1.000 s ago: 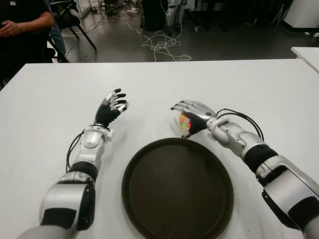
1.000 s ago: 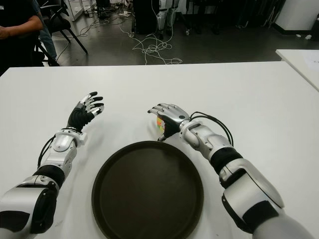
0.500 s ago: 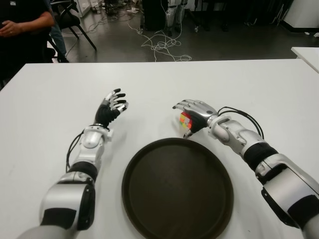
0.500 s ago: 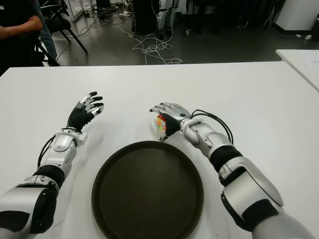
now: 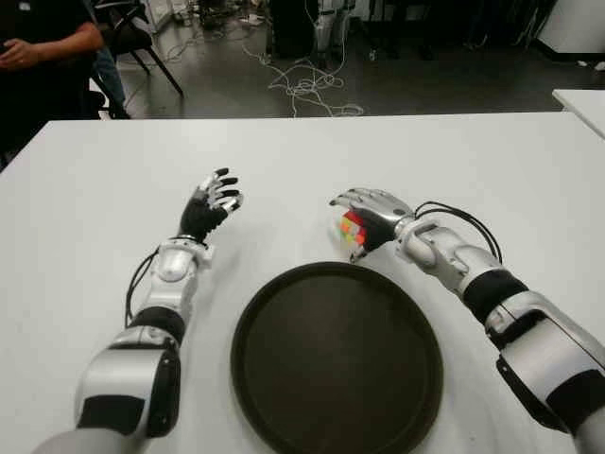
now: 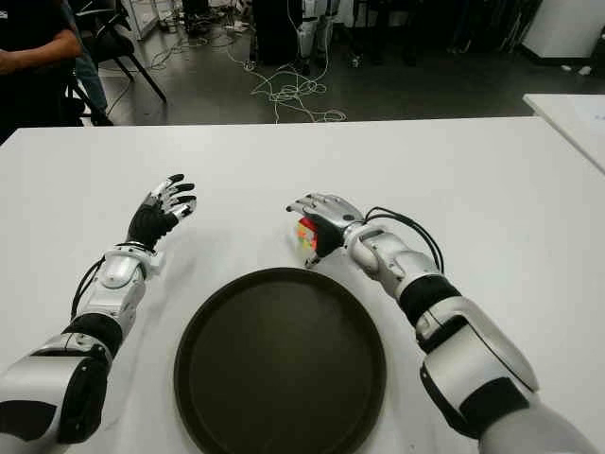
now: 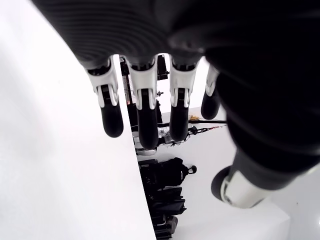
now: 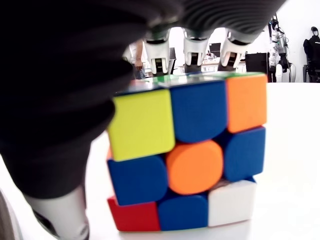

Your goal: Pick up the Rubik's Cube and put it in the plate

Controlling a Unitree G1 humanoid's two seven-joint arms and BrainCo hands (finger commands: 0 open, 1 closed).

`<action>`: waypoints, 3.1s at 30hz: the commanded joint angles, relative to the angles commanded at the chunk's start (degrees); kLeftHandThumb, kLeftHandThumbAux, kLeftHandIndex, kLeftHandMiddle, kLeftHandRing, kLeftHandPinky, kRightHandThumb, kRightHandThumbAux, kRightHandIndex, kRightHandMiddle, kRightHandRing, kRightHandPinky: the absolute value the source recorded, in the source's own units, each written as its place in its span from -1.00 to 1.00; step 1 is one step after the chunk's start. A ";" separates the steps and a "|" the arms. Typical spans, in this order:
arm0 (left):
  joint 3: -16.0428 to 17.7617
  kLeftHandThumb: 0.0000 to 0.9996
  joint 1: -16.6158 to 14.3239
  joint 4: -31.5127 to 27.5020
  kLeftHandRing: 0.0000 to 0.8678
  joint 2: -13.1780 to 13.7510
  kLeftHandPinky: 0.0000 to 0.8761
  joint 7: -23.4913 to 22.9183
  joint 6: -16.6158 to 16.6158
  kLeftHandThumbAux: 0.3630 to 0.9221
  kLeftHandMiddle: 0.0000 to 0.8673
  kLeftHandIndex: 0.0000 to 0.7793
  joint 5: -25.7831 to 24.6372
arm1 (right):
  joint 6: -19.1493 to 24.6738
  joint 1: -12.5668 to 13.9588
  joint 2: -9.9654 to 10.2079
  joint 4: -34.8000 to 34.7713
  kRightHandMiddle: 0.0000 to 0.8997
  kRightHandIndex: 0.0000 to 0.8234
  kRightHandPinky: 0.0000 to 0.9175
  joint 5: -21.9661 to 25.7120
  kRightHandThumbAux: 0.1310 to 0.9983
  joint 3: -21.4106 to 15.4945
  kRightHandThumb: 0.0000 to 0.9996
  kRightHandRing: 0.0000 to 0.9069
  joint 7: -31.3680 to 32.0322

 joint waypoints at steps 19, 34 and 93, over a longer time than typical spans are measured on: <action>0.20 -0.66 0.04 -0.04 -0.52 0.09 -0.53 -0.02 -0.22 0.25 -0.53 -0.71 -0.12 | -1.31 -0.45 0.73 1.70 -0.84 -0.83 -0.84 -0.16 0.55 1.45 -1.00 -0.84 0.33; -0.05 -0.68 0.13 -0.22 -0.53 0.43 -0.55 0.09 -0.07 0.21 -0.52 -0.71 0.22 | -1.79 -1.67 1.34 5.01 -0.72 -0.77 -0.65 -1.22 0.56 3.30 -1.00 -0.66 -0.73; 0.63 -0.66 0.34 -0.70 -0.53 0.64 -0.56 -0.11 0.48 0.27 -0.53 -0.73 -0.35 | 3.60 -0.89 1.23 3.43 -0.02 0.00 -0.11 1.20 0.38 -1.54 0.39 -0.02 -11.97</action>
